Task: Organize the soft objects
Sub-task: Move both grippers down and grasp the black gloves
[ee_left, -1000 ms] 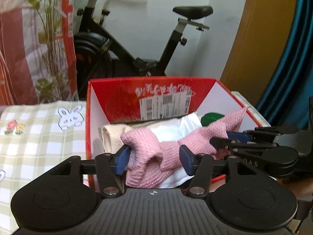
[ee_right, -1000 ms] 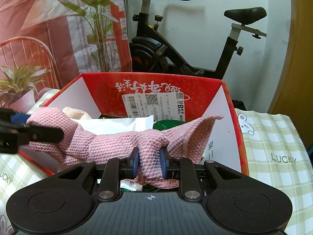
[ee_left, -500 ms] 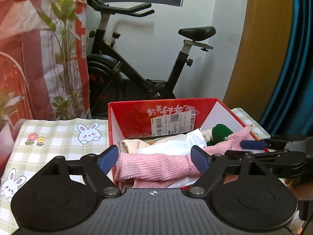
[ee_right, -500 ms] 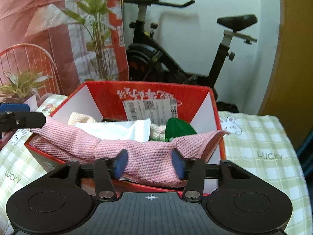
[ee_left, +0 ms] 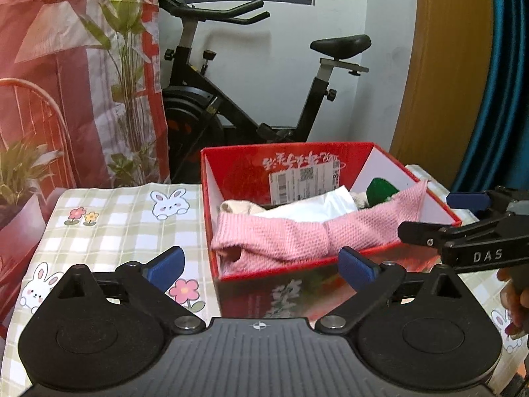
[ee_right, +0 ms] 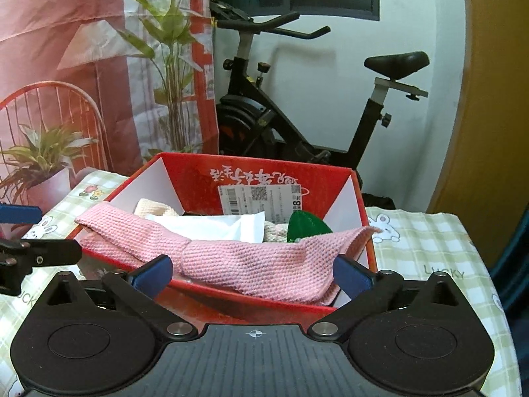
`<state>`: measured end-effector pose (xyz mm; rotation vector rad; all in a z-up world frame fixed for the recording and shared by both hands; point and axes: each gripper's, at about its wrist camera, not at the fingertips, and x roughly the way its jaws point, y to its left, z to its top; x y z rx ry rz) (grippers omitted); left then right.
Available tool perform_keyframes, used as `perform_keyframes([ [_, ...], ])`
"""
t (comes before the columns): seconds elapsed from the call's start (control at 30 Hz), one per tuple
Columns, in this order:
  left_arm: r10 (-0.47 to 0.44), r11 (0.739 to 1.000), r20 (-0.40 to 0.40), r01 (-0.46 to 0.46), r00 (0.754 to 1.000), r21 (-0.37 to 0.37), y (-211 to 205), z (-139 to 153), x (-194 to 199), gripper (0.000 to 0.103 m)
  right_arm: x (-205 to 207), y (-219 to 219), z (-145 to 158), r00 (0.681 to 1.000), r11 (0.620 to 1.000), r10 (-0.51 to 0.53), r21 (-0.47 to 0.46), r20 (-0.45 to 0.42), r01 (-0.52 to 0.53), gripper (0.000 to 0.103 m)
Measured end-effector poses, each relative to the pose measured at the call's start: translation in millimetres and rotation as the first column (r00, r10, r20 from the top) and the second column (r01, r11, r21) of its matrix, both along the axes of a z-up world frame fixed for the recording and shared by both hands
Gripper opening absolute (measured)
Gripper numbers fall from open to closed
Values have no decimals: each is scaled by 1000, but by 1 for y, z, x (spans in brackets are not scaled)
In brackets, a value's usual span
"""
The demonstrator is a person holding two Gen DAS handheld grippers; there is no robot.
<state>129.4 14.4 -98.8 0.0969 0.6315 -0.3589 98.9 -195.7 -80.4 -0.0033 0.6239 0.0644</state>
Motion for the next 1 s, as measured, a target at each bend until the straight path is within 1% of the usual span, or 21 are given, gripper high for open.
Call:
perform_keyframes([
  [0.23,9,1000,-9,-9,1000,0,7,-11,-11,100,-14,0,-7,1000,1000,-6,29,22,5,102],
  [0.43,-7,1000,-56,8,998,5,12,-34,-22,100,-36,4,-25,999,999,17,47,37,-19,102],
  [0.53,-13,1000,-90,14,996,7,14,-48,-26,100,-44,6,-39,999,998,30,49,23,-31,102],
  [0.67,-15,1000,-141,15,990,-3,17,-67,-25,97,-45,11,-62,999,998,38,55,-28,-36,101],
  [0.77,-18,1000,-185,13,983,-28,19,-80,-23,90,-44,14,-80,997,997,37,69,-64,-33,97],
  [0.87,-23,999,-222,13,975,-49,19,-92,-19,79,-44,18,-96,995,996,40,80,-95,-33,92],
  [0.93,-33,998,-247,18,968,-62,20,-100,-18,64,-43,21,-107,992,995,45,89,-119,-35,89],
  [0.97,-40,997,-257,22,965,-73,21,-103,-18,60,-43,22,-111,991,995,48,92,-126,-36,88],
  [1.0,-48,995,-261,25,964,-92,22,-106,-18,55,-44,23,-116,990,995,49,94,-132,-37,85],
])
